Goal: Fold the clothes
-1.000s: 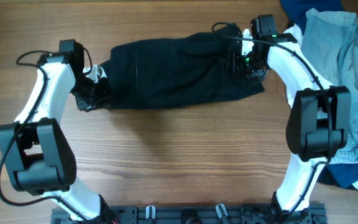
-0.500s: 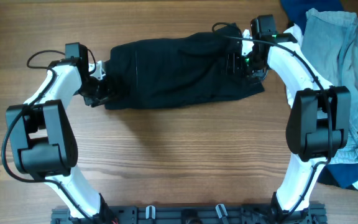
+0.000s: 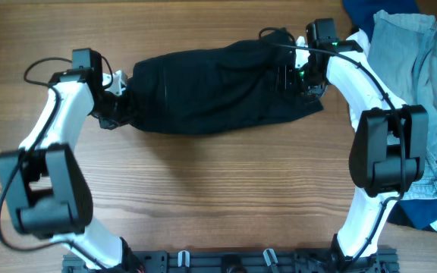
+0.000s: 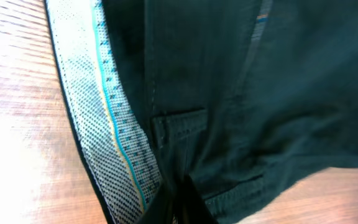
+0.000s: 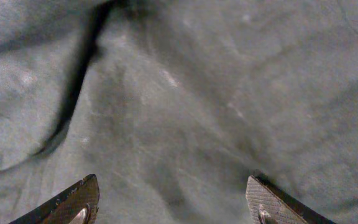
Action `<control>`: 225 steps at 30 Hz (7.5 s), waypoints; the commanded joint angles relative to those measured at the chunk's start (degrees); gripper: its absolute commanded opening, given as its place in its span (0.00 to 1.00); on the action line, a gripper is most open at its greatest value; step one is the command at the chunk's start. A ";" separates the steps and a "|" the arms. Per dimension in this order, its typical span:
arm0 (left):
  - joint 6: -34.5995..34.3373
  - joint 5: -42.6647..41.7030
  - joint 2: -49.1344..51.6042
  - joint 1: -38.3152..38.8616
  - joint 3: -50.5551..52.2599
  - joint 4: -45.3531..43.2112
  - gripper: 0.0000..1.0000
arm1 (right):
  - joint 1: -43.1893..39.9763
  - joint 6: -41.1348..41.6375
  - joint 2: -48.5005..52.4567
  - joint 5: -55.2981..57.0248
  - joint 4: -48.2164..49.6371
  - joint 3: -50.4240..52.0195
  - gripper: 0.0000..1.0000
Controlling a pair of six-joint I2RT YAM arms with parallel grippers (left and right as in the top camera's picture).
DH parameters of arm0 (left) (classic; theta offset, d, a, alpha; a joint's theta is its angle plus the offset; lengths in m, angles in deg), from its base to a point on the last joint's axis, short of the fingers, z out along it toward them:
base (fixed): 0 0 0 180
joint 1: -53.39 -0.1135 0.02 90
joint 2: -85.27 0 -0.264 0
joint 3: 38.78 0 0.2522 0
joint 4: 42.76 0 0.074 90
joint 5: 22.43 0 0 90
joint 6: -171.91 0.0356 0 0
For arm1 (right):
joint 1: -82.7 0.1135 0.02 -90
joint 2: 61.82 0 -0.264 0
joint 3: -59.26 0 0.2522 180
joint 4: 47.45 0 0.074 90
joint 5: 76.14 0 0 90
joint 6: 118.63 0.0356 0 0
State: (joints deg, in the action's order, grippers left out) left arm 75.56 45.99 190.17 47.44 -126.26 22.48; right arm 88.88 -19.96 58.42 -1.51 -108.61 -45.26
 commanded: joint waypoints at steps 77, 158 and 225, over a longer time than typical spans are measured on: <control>-11.89 16.74 -8.46 -0.52 21.29 -3.93 0.69 | 2.08 -8.70 2.99 -1.64 -0.59 -9.70 0.76; -22.40 1.97 3.67 30.97 -9.55 -30.67 1.00 | -12.48 5.31 -3.23 -30.80 6.99 -15.52 0.06; 15.98 26.05 18.27 30.34 -8.68 -6.80 0.04 | -10.51 0.52 -3.23 -18.43 -2.80 -15.30 0.16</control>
State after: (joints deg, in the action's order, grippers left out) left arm 93.13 72.45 206.50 77.95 -137.60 14.90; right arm 78.06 -18.43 54.58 -20.73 -111.39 -60.71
